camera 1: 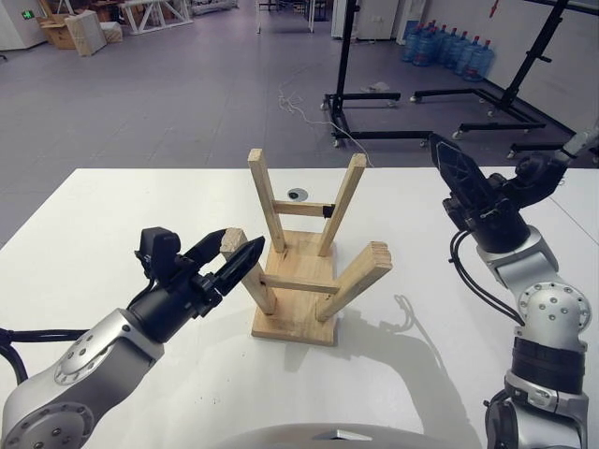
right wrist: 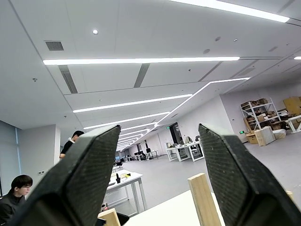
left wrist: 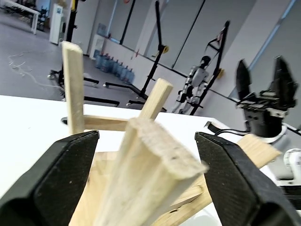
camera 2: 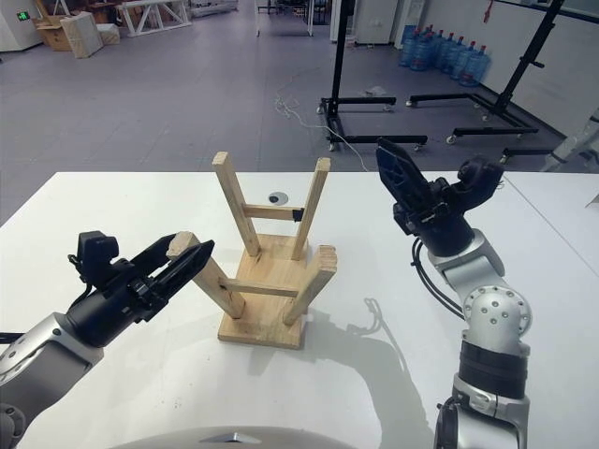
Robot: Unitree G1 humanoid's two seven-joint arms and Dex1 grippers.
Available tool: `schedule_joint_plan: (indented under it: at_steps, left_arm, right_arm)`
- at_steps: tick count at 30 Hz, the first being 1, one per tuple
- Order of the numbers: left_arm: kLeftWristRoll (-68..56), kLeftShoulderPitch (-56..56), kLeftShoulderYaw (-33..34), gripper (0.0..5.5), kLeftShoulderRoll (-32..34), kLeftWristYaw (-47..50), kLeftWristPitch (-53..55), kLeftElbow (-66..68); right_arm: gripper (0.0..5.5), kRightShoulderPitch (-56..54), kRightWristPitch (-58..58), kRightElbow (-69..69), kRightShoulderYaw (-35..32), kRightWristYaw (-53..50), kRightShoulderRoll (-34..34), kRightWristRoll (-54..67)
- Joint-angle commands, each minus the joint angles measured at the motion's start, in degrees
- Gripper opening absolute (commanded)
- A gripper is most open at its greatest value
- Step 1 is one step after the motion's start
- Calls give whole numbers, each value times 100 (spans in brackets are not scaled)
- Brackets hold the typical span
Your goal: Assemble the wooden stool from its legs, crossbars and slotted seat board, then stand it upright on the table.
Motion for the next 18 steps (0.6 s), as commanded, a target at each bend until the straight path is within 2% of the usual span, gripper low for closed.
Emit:
schedule_joint_plan:
  at_steps: [1, 7, 11, 18]
  left_arm:
    - [333, -24, -6, 374, 192, -21, 168, 353]
    - [1339, -479, -377, 374, 141, -729, 80, 1095]
    - [1738, -762, -448, 374, 88, -1434, -39, 1611]
    - [2104, -764, -398, 374, 143, -2516, -88, 2037]
  right_arm:
    - [305, 78, -66, 3, 90, 133, 20, -283]
    - [305, -274, -240, 1398, 492, 1312, -378, -1306]
    - [305, -558, -1058, 2616, 1226, 2580, -799, -2764]
    - [305, -2267, -2513, 4991, 1650, 3482, -323, -4035]
